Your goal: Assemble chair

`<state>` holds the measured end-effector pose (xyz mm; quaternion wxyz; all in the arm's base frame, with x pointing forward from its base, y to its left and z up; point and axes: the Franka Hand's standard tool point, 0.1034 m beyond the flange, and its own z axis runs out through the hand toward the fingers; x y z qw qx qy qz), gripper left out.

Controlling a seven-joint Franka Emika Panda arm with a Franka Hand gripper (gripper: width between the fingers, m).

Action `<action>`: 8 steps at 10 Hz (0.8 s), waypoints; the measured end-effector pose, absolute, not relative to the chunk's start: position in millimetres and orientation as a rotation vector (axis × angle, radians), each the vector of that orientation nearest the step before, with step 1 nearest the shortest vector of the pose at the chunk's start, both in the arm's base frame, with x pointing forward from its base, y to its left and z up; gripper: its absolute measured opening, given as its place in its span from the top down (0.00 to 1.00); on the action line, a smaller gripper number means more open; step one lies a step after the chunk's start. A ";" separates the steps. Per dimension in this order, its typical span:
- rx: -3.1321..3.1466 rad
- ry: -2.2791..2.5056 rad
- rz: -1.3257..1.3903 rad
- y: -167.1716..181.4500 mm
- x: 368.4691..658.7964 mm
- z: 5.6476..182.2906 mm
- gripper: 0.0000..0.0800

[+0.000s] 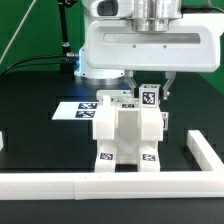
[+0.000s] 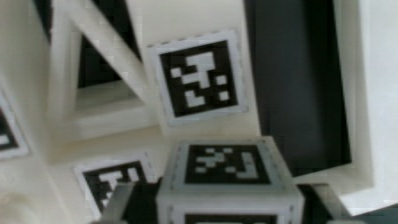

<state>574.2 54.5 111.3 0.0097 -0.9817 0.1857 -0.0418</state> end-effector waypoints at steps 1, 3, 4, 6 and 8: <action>-3.031 0.703 -0.127 55.0 574.2 111.2 0.65; -3.014 0.768 -0.145 52.6 584.7 111.0 0.65; -2.985 0.846 -0.149 53.3 588.3 110.8 0.65; -2.938 0.982 -0.146 53.3 590.7 108.5 0.65; -2.855 1.171 -0.134 56.8 590.4 107.3 0.66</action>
Offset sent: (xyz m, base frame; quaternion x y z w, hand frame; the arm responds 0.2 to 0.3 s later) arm 0.0191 -0.0030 -0.0097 0.0088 0.0001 0.1670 0.9859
